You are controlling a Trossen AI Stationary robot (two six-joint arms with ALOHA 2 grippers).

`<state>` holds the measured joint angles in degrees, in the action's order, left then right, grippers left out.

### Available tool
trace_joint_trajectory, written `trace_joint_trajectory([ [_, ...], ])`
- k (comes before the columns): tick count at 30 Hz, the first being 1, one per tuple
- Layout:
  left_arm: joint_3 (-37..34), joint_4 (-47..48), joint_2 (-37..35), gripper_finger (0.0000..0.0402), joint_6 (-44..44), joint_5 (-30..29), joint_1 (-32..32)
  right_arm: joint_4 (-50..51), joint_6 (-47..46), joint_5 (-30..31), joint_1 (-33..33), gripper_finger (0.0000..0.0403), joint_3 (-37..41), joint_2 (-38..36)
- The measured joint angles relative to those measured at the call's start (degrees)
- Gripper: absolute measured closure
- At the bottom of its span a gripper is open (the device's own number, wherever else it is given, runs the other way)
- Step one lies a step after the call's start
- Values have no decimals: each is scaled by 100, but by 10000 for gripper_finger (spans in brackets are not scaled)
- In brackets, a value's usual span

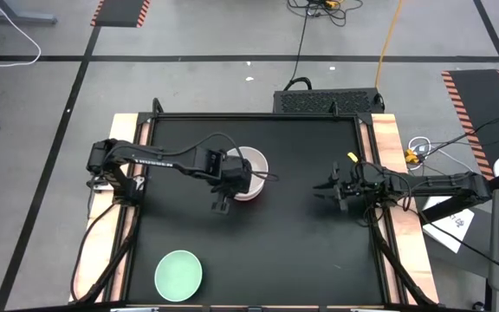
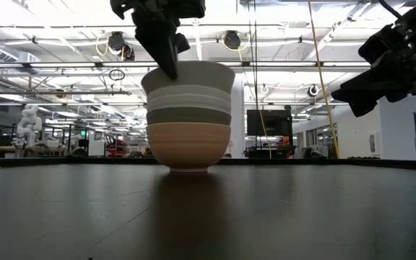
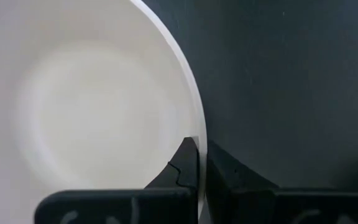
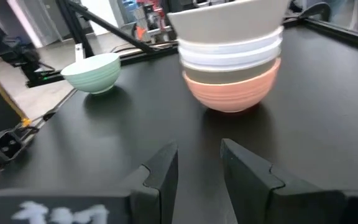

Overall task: Nest bowls inside each other
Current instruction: Stack the gray bowl on top of the white bowl

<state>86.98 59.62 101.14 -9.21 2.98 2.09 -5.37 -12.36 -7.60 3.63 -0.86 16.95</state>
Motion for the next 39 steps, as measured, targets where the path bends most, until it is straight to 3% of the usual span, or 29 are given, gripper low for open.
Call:
trace_joint_trajectory([
  [17,409,757,23,397,125,701,203,-2,0,53,3,289,1,0],
  [39,538,331,33,397,534,189,542,-3,0,48,1,289,0,0],
])
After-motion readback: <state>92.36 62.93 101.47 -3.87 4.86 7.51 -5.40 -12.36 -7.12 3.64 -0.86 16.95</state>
